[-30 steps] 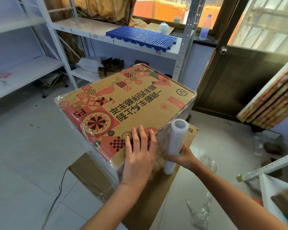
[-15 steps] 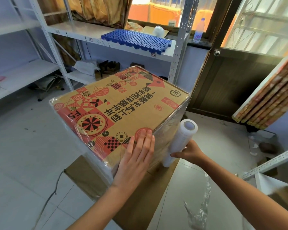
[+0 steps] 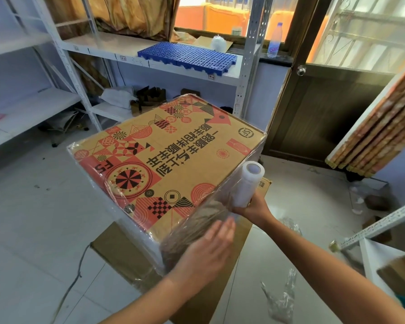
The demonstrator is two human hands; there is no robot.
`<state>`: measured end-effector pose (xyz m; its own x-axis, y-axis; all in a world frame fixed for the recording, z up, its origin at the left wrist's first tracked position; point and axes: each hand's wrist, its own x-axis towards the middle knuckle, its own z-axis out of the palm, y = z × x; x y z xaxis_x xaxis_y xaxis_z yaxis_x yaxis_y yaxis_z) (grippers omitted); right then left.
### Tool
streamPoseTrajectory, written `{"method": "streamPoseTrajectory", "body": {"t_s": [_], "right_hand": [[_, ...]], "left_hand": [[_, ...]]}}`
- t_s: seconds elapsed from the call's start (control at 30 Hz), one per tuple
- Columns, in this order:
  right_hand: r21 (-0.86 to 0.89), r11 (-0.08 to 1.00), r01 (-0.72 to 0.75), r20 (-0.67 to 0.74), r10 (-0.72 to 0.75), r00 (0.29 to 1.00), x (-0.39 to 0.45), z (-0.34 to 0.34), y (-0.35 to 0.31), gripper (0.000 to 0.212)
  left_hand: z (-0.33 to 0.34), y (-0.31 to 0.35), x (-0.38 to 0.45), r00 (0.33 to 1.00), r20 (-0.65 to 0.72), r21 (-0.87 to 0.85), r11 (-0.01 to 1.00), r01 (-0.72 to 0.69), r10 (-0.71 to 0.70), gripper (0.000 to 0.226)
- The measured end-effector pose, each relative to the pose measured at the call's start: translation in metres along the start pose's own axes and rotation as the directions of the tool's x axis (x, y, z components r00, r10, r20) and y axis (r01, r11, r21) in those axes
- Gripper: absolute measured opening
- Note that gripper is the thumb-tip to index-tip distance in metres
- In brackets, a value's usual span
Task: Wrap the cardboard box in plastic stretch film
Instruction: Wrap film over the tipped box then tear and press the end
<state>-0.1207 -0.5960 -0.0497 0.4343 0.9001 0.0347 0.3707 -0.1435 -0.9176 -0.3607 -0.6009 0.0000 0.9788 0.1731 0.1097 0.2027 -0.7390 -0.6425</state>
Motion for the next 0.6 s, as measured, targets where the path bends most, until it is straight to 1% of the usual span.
{"method": "streamPoseTrajectory", "body": {"t_s": [0.03, 0.07, 0.1, 0.13, 0.17, 0.2, 0.23, 0.27, 0.3, 0.33, 0.37, 0.4, 0.47, 0.53, 0.6], "right_hand": [[0.007, 1.0, -0.004, -0.022, 0.005, 1.0, -0.001, 0.0, 0.0, 0.064], [0.006, 1.0, -0.011, -0.038, 0.011, 0.999, -0.002, 0.001, 0.001, 0.063], [-0.003, 1.0, -0.025, -0.051, 0.025, 0.998, -0.004, 0.002, 0.002, 0.062], [-0.011, 0.999, -0.043, -0.066, 0.043, 0.997, -0.006, 0.004, 0.002, 0.062], [-0.019, 0.998, -0.062, -0.084, 0.06, 0.995, -0.008, 0.006, 0.003, 0.062], [-0.03, 0.996, -0.08, -0.106, 0.076, 0.991, -0.011, 0.009, 0.003, 0.062], [-0.045, 0.994, -0.098, -0.132, 0.091, 0.987, -0.012, 0.011, 0.003, 0.064], [-0.063, 0.991, -0.115, -0.152, 0.105, 0.983, -0.013, 0.013, 0.003, 0.065], [-0.077, 0.988, -0.131, -0.162, 0.117, 0.98, -0.013, 0.015, 0.003, 0.067], [-0.083, 0.986, -0.147, -0.162, 0.132, 0.978, -0.012, 0.016, 0.003, 0.069], [-0.084, 0.983, -0.164, -0.155, 0.149, 0.977, -0.012, 0.017, 0.003, 0.07], [-0.082, 0.981, -0.174, -0.137, 0.162, 0.977, -0.011, 0.016, 0.002, 0.071], [-0.066, 0.985, -0.157, -0.058, 0.154, 0.986, -0.009, 0.012, 0.001, 0.071], [-0.06, 0.99, -0.131, 0.052, 0.134, 0.99, -0.007, 0.005, 0.002, 0.071], [-0.087, 0.988, -0.125, 0.13, 0.136, 0.982, -0.006, -0.001, 0.003, 0.068]], "left_hand": [[0.003, 0.009, 0.007, 0.986, 0.092, 0.022, 0.99, -0.139, 0.136, 0.048], [0.009, 0.017, 0.015, 0.95, 0.201, 0.034, 0.968, -0.25, 0.238, 0.051], [0.018, 0.025, 0.023, 0.905, 0.314, 0.046, 0.947, -0.317, 0.288, 0.054], [0.03, 0.032, 0.031, 0.866, 0.395, 0.064, 0.931, -0.359, 0.306, 0.057], [0.045, 0.038, 0.036, 0.836, 0.467, 0.112, 0.919, -0.378, 0.288, 0.063], [0.06, 0.044, 0.037, 0.822, 0.512, 0.196, 0.899, -0.392, 0.247, 0.071], [0.073, 0.048, 0.036, 0.83, 0.518, 0.313, 0.858, -0.407, 0.205, 0.079], [0.085, 0.051, 0.032, 0.845, 0.501, 0.446, 0.781, -0.437, 0.186, 0.085], [0.094, 0.052, 0.029, 0.846, 0.5, 0.561, 0.673, -0.481, 0.188, 0.09], [0.1, 0.051, 0.025, 0.832, 0.516, 0.638, 0.556, -0.533, 0.206, 0.094], [0.106, 0.051, 0.022, 0.811, 0.541, 0.664, 0.48, -0.574, 0.222, 0.098], [0.109, 0.051, 0.02, 0.794, 0.567, 0.67, 0.438, -0.599, 0.22, 0.1], [0.109, 0.048, 0.021, 0.798, 0.568, 0.678, 0.437, -0.592, 0.2, 0.099], [0.108, 0.047, 0.026, 0.832, 0.516, 0.696, 0.467, -0.546, 0.203, 0.094], [0.102, 0.049, 0.033, 0.842, 0.495, 0.685, 0.499, -0.53, 0.214, 0.086]]}}
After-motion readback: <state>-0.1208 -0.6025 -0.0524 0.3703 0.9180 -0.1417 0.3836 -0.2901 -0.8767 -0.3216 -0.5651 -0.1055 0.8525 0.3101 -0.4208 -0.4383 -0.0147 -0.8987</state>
